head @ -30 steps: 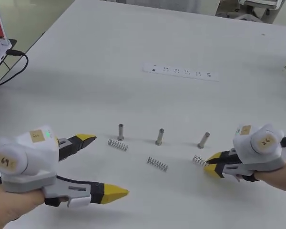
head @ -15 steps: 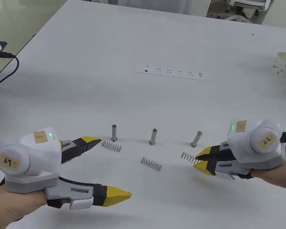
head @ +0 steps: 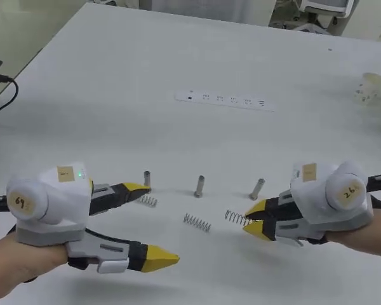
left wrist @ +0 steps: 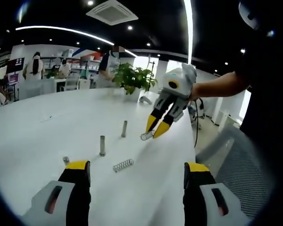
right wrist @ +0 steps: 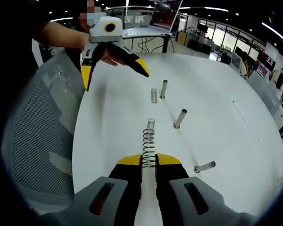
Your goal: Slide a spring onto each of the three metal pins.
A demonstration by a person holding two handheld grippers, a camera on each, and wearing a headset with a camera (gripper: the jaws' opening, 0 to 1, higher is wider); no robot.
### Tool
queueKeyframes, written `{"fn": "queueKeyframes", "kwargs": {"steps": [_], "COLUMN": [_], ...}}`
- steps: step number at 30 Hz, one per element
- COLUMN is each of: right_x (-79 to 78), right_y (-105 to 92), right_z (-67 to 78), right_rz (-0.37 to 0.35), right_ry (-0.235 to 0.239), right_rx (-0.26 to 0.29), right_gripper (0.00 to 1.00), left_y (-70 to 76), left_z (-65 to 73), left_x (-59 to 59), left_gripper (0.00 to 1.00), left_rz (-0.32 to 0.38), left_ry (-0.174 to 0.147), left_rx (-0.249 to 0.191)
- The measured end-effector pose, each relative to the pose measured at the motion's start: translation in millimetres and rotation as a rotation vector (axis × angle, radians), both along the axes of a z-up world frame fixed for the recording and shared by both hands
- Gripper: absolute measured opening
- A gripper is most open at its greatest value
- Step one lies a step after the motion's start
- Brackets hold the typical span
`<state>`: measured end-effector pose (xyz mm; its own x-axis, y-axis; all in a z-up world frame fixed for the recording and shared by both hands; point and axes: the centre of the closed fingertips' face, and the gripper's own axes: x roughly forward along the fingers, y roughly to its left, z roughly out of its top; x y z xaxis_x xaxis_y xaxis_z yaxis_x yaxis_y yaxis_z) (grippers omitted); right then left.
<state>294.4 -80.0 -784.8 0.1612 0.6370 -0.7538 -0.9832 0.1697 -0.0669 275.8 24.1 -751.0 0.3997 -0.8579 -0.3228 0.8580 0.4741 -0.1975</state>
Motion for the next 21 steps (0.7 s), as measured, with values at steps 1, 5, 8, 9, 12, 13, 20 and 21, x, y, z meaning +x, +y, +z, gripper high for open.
{"fn": "queueKeyframes", "kwargs": {"steps": [1,5,8,9,12,13,20,21], "right_x": [-1.0,-7.1,-12.5,-14.5,-17.6,-18.5,-27.2,-27.9], "right_y": [1.5,8.1,11.1,12.1,13.9,14.3,19.1,19.3], "right_z": [1.4,6.2,8.2,8.9,9.3,9.3,8.5,8.2], "right_rz": [0.007,0.044,0.079,0.092,0.111,0.117,0.153,0.157], "right_ry": [0.002,-0.001,-0.011,-0.014,-0.018,-0.019,-0.015,-0.015], "right_rx": [0.003,0.007,-0.004,-0.007,-0.014,-0.017,-0.028,-0.030], "right_gripper": [0.08,0.08,0.08,0.08,0.08,0.08,0.08,0.08], "left_y": [-1.9,-8.3,-14.1,-17.1,-23.5,-25.3,-42.5,-44.6], "left_z": [2.0,3.4,2.8,1.9,-0.5,-1.1,-4.1,-4.8], "left_x": [0.8,4.5,3.8,3.2,2.5,2.4,-3.6,-4.7], "left_gripper": [0.76,0.71,0.69,0.68,0.66,0.66,0.59,0.58], "left_rz": [-0.003,-0.027,-0.051,-0.062,-0.081,-0.084,-0.125,-0.132], "left_ry": [0.004,0.006,0.008,0.006,0.010,0.010,0.004,0.004], "left_rx": [-0.014,-0.027,-0.027,-0.021,-0.023,-0.025,-0.023,-0.022]}}
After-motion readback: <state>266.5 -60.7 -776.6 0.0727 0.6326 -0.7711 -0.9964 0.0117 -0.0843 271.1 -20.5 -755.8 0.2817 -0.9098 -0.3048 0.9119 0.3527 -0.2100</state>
